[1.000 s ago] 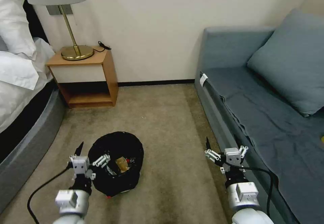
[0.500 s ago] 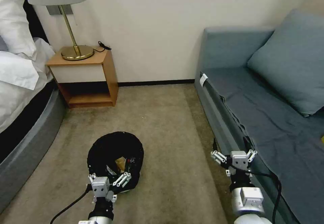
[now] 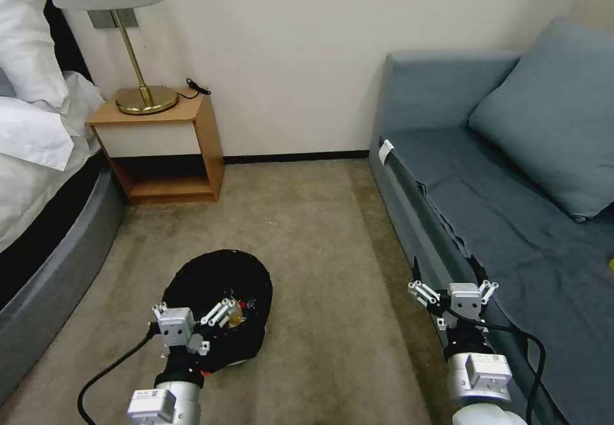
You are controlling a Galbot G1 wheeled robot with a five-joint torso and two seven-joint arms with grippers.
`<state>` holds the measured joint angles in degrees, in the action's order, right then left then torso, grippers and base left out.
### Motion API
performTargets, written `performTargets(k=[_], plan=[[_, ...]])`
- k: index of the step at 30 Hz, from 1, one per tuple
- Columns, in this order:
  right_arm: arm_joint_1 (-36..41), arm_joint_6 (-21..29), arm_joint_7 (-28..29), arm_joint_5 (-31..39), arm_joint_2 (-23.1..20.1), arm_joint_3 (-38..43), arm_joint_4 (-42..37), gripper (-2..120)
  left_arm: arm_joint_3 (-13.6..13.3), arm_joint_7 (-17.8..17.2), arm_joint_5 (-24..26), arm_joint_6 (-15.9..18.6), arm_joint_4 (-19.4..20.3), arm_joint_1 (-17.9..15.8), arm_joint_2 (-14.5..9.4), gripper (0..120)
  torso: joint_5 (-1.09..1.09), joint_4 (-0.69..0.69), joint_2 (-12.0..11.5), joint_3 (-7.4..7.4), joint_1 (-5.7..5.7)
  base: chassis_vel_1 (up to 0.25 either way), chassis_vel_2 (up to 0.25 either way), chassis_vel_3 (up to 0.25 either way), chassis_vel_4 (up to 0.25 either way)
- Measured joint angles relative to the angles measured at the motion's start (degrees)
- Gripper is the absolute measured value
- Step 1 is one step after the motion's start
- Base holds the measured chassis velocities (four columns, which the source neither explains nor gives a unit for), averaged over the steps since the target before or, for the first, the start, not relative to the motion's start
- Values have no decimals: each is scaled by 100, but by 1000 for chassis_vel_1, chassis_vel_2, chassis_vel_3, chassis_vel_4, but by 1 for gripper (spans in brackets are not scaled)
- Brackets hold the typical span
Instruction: Pick up the trash bin, then pick up the garbage on the floor and place it into the trash bin.
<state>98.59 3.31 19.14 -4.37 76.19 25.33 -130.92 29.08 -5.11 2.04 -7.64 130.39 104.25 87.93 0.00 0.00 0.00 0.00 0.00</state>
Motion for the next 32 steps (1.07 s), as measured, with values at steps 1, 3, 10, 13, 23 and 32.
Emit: performTargets(k=[1,3,10,13,23,32], plan=[[0,0,0,0,0,0,0,100,0,0,0,0,0,0,0,100,0,0,0,0,0,0,0,0,0],[-6,-27,-50,35,-2,34,2,100,38,45,57,32,-5,-71,0,100,0,0,0,0,0,0,0,0,0],[6,-71,-143,48,-23,134,3,100,51,72,64,96,-20,-124,8,100,0,0,0,0,0,0,0,0,0],[7,-71,-145,45,-26,140,3,100,51,73,64,100,-24,-125,10,100,0,0,0,0,0,0,0,0,0],[9,-63,-145,45,-29,140,2,100,51,77,62,103,-28,-124,12,100,0,0,0,0,0,0,0,0,0],[9,-57,-145,44,-30,135,3,100,51,81,59,103,-33,-121,12,100,0,0,0,0,0,0,0,0,0]])
